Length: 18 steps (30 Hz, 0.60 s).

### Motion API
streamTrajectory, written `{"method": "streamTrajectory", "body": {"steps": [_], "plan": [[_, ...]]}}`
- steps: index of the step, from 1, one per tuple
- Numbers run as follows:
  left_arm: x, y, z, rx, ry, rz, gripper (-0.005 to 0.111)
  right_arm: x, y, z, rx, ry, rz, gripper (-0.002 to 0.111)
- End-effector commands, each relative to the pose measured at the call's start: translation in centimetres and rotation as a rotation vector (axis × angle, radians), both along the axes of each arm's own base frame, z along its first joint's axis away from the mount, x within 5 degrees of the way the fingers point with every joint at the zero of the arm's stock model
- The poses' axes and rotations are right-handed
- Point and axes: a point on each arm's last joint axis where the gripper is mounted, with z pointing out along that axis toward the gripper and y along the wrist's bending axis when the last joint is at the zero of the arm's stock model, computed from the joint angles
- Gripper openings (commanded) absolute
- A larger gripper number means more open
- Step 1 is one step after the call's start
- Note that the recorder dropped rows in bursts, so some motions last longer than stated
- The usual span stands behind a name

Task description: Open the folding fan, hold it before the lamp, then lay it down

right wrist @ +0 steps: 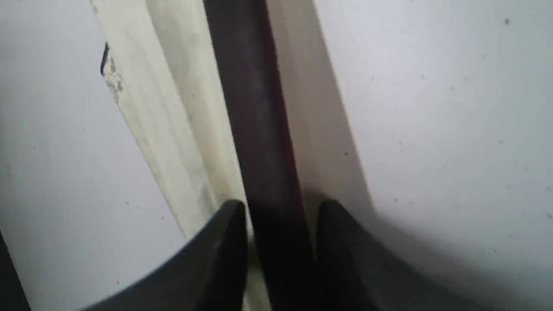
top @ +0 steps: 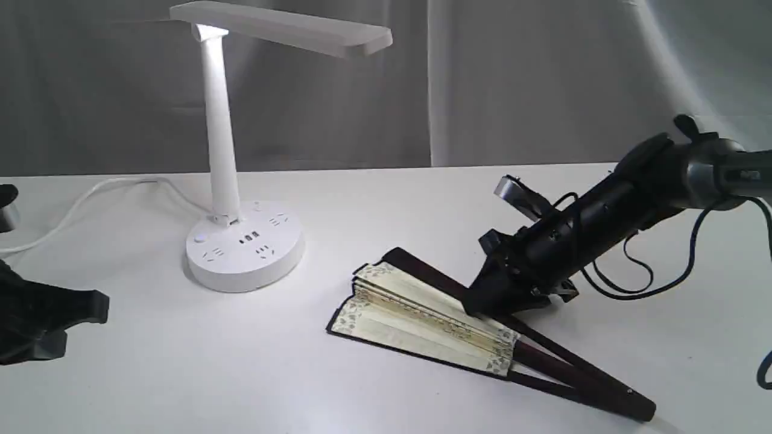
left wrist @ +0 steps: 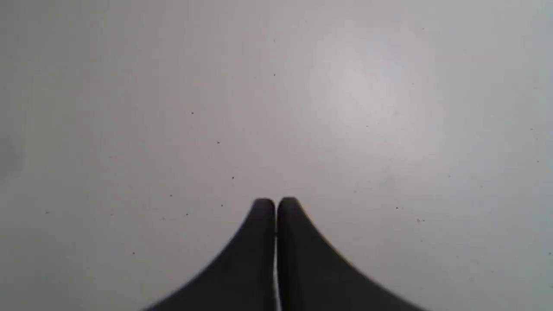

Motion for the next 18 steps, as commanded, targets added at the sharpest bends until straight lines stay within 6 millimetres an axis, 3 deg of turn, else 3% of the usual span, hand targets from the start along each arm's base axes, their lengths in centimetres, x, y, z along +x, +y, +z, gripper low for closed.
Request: {"method": "streamTrajectory", "body": {"steps": [1,6,18], "plan": [[0.2,-0.2,0.2,-0.007,-0.010,0.000,0.000,0.1,0.0,-0.2,0.002,-0.011,-0.002,0.020],[0.3,-0.2,0.2,-0.007,-0.029,0.002,0.000,0.1,0.4,0.4,0.065,0.006,-0.018,0.000],[1.1,0.0,0.7,0.048,-0.129,-0.055,0.000,2.1,-1.0,4.2,0.344,-0.018,-0.268,0.000]]}}
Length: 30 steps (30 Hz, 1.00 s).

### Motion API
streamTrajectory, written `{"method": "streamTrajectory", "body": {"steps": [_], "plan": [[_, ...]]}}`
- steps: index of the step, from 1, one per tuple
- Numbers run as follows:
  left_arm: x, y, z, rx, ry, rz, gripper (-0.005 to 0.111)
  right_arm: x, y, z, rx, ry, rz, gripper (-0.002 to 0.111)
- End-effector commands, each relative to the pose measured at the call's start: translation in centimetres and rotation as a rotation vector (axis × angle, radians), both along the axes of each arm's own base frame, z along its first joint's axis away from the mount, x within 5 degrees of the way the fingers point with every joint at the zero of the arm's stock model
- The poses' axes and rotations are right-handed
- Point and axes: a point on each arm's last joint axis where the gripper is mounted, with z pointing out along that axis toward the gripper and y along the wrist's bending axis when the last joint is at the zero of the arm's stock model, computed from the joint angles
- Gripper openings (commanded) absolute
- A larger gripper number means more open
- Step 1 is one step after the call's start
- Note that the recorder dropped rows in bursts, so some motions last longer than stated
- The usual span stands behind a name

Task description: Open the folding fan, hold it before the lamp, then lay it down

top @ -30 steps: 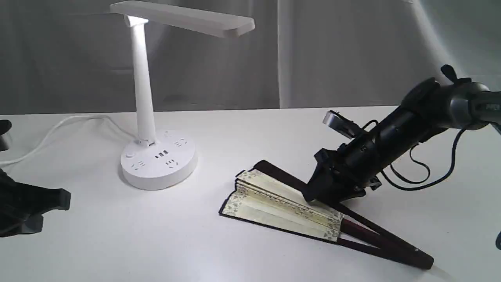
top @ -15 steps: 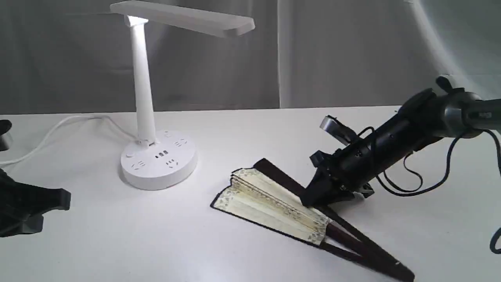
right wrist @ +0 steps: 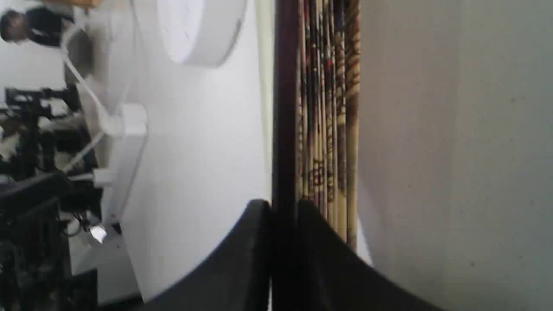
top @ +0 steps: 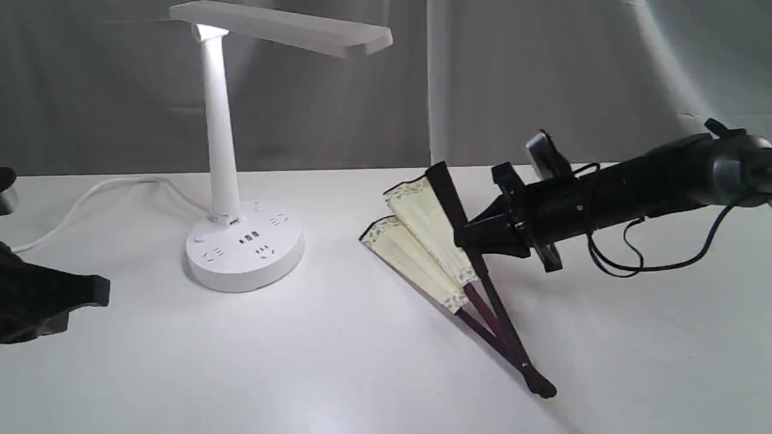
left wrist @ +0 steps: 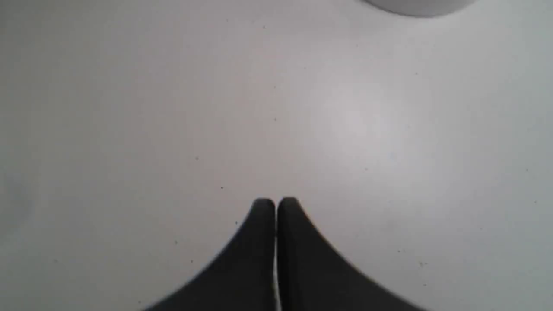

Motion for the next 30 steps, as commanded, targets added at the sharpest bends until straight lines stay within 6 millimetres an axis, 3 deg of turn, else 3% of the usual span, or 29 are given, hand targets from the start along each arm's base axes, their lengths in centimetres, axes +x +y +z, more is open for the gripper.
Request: {"method": "streamTrajectory", "body": {"steps": [1,9,14,26,30], "plan": [[0.4,-0.1,0.3,0.046,-0.041,-0.070,0.000,0.4,-0.1,2.1,0.053,-0.033,-0.038,0.000],[0.6,-0.1,0.4,0.081,-0.073,-0.121,0.001,0.5,0.1,5.4,0.124,-0.054,-0.092,0.000],[0.9,-0.1,0.6,0.108,-0.130,-0.149,0.012,-0.4,0.1,7.1,0.135,-0.061,-0.099,0.000],[0.3,0.5,-0.9,0.185,-0.567,-0.113,0.016,-3.8,0.1,7.8,0.135,-0.076,-0.077,0.000],[0.0,0.6,-1.0,0.101,-0.624,-0.022,0.015,-4.5,0.1,8.1,0.125,-0.111,-0.057,0.000]]}}
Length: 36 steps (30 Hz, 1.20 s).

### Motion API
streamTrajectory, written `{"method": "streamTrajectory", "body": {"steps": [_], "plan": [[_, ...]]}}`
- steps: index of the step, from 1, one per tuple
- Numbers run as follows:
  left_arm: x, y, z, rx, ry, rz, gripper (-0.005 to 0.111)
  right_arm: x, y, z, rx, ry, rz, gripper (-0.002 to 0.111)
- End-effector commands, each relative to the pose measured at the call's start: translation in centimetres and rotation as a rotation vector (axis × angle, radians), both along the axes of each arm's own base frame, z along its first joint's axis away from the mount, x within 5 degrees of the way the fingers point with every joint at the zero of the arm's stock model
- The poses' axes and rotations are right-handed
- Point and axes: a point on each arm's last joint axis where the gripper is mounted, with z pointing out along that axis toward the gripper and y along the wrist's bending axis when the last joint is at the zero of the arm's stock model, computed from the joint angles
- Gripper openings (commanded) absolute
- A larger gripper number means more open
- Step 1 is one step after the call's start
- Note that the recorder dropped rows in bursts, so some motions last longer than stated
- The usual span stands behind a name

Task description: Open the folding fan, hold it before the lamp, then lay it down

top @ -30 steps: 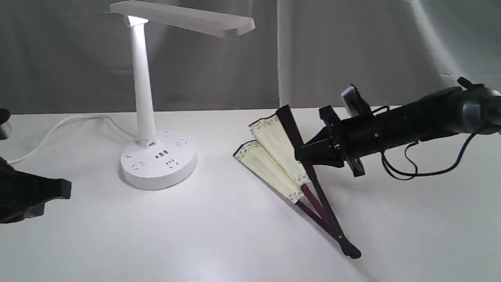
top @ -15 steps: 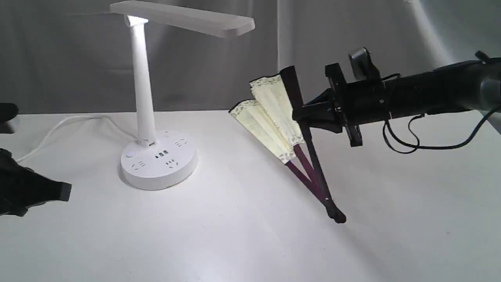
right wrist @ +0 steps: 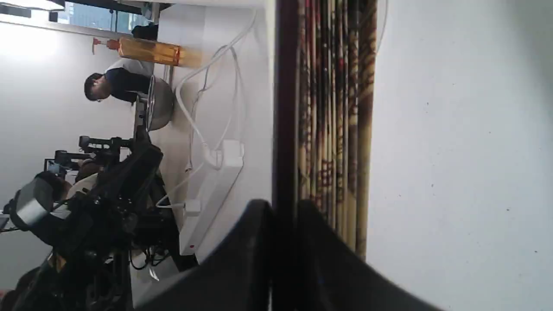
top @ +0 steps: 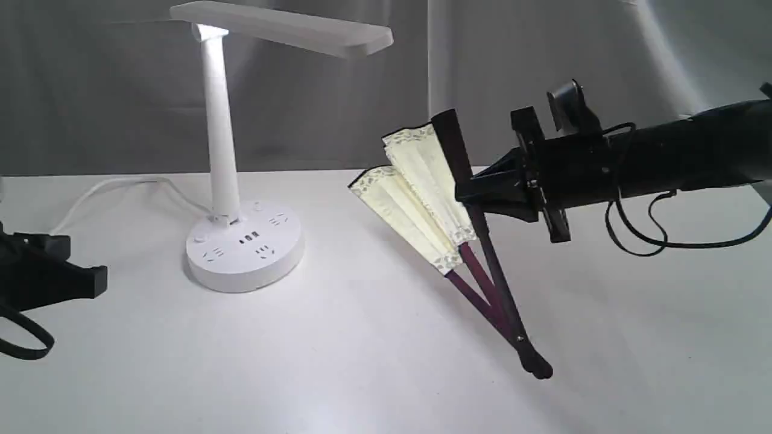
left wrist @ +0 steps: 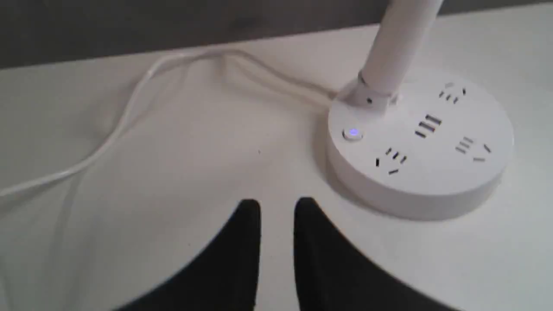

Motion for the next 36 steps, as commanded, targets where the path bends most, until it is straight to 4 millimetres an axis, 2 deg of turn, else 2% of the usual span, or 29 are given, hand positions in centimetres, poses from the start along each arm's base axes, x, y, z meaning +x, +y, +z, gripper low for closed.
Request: {"method": "streamTrajectory", "body": {"steps": [1,3,6,12,14,21,24,27,31,36], "plan": [[-0.1,-0.1,0.2,-0.095,-0.063,0.045,0.015,-0.8,0.0,0.9,0.014,-0.050,0.013,0.000],[-0.3,-0.4,0.0,-0.127,-0.064,0.020,0.015,-1.3,0.0,0.9,0.010,-0.060,0.021,0.000],[-0.5,-1.6,0.1,-0.101,-0.064,-0.140,0.012,-2.1,0.0,0.4,0.007,-0.045,0.027,0.000],[-0.8,-3.7,1.0,-0.387,-0.092,-0.284,0.008,-3.5,0.0,-0.6,0.016,-0.033,0.031,0.000],[-0.9,-4.0,1.1,-0.405,-0.091,-0.313,0.009,-3.8,0.0,-0.7,0.019,-0.019,0.027,0.000],[-1.3,-4.4,0.8,-0.332,-0.074,-0.397,0.009,-4.7,0.0,0.4,-0.003,-0.060,0.050,0.000],[-1.5,-4.3,0.2,-0.141,-0.057,-0.471,0.009,-5.0,0.0,1.5,-0.010,-0.106,0.059,0.000],[-1.4,-3.3,-0.7,0.044,0.005,-0.445,0.009,-5.1,0.0,2.4,-0.011,-0.140,0.062,0.000],[-1.2,-2.5,-0.9,-0.013,0.041,-0.307,0.009,-5.2,0.0,2.6,-0.012,-0.145,0.063,0.000],[-1.4,-3.2,-0.8,-0.034,0.039,-0.383,0.009,-5.2,0.0,2.6,-0.013,-0.151,0.065,0.000]]}}
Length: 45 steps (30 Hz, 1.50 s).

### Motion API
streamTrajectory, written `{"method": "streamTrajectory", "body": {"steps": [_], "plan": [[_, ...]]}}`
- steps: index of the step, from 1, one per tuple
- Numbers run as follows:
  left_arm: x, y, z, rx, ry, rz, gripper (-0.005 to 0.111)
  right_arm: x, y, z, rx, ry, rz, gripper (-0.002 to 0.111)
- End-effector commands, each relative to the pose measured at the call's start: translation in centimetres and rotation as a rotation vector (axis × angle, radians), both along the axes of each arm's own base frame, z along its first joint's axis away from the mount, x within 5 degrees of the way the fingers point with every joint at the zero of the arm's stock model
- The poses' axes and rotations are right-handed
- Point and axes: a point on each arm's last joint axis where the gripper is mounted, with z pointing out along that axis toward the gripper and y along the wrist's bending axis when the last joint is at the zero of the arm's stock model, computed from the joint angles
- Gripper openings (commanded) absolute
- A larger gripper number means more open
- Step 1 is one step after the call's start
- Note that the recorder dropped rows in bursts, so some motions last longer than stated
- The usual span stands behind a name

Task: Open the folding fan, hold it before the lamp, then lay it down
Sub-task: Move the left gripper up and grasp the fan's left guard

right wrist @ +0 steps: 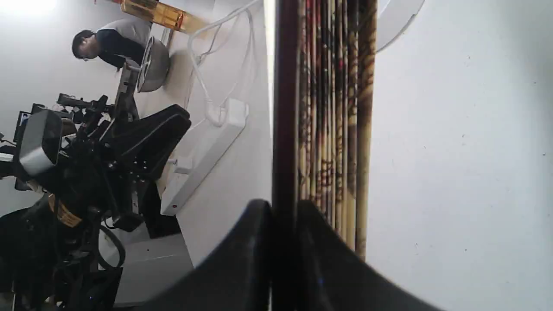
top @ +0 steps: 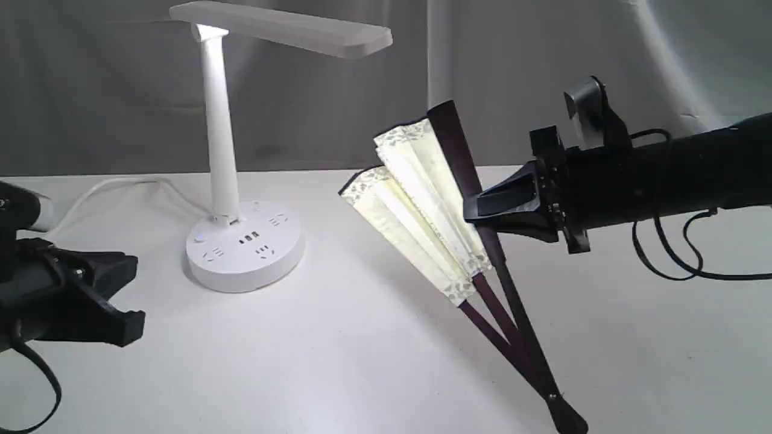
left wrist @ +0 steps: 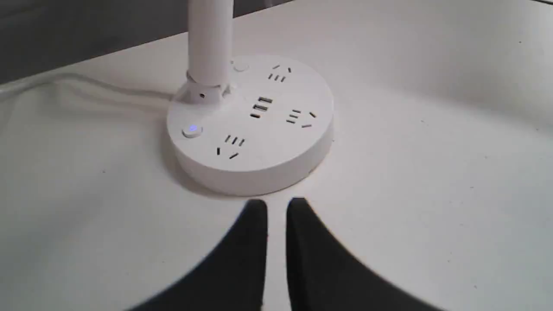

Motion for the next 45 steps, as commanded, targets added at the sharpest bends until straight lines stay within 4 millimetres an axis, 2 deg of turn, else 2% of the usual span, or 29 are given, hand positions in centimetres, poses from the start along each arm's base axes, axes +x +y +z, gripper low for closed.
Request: {"method": "streamTrajectory", "body": {"steps": [1,5,9,11,19,25,31,36,40,45], "plan": [[-0.3,-0.7,0.0,-0.048,0.003,-0.051,0.009,-0.2,0.0,0.6,0.012,-0.024,0.006,0.000],[-0.3,-1.1,-0.3,-0.076,0.016,-0.101,0.009,-0.2,0.0,0.6,0.012,-0.024,0.006,0.000],[0.1,-1.2,-2.1,-0.166,0.125,-0.044,0.009,-0.2,0.0,0.6,0.012,-0.024,0.006,0.000],[0.1,-1.6,-3.0,-0.178,0.162,-0.070,0.009,-0.2,0.0,0.6,0.012,-0.024,0.006,0.000],[0.5,-5.7,-5.1,-0.165,0.231,-0.234,0.009,-0.2,0.0,0.6,0.012,-0.026,0.007,0.000],[0.3,-8.4,-6.1,-0.333,0.213,-0.378,0.009,-0.2,0.0,0.6,0.012,-0.026,0.007,0.000],[1.1,-8.3,-7.9,-0.412,0.245,-0.269,0.009,-0.2,0.0,0.6,0.012,-0.026,0.007,0.000],[1.6,-8.6,-7.7,-0.536,0.196,-0.255,0.009,-0.2,0.0,0.6,0.012,-0.026,0.007,0.000],[2.3,-8.8,-7.8,-0.617,0.238,-0.220,0.009,-0.2,0.0,0.6,0.012,-0.026,0.007,0.000],[3.5,-9.1,-8.2,-0.717,0.303,-0.162,0.025,-0.1,0.0,0.5,0.012,-0.024,0.007,0.000]]}}
